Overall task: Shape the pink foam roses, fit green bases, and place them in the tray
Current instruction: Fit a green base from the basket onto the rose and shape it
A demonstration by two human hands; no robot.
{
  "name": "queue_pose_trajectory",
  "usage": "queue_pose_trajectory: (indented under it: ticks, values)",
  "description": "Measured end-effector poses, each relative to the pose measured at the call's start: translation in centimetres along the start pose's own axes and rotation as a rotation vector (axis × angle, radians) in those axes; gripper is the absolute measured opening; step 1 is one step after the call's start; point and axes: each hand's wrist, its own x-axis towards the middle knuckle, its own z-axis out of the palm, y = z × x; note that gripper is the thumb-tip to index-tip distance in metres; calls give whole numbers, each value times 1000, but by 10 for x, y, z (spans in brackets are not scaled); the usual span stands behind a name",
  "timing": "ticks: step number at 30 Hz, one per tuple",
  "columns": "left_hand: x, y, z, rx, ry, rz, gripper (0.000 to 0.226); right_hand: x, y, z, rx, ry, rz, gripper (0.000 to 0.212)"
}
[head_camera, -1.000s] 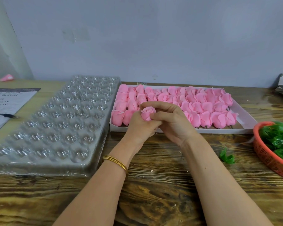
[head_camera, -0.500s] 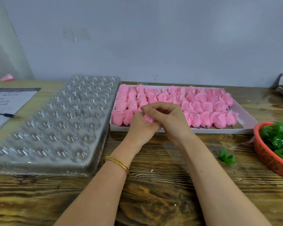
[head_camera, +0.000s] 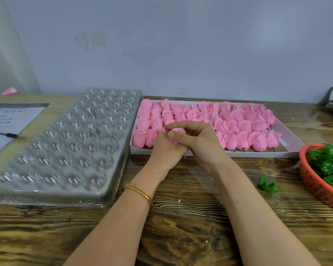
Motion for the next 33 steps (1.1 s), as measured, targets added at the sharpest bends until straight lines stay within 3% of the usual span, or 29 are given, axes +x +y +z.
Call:
queue_pose_trajectory:
  ticks: [16,21,23,26,33]
  values:
    - [1,-2,0,126,118,-32,46,-3,-2,3,-154,-11,-7,18]
    - [2,-4,0,103,132,-12,18,-3,-1,4,-160,10,-51,32]
    - [2,-4,-1,58,118,-10,18,-3,-2,5,-152,52,-100,34]
    - [2,-4,-1,41,94,-15,30,-4,-2,6,-119,63,-124,28]
    - [3,-6,-1,19,130,10,28,-5,-2,9,-186,72,-91,18]
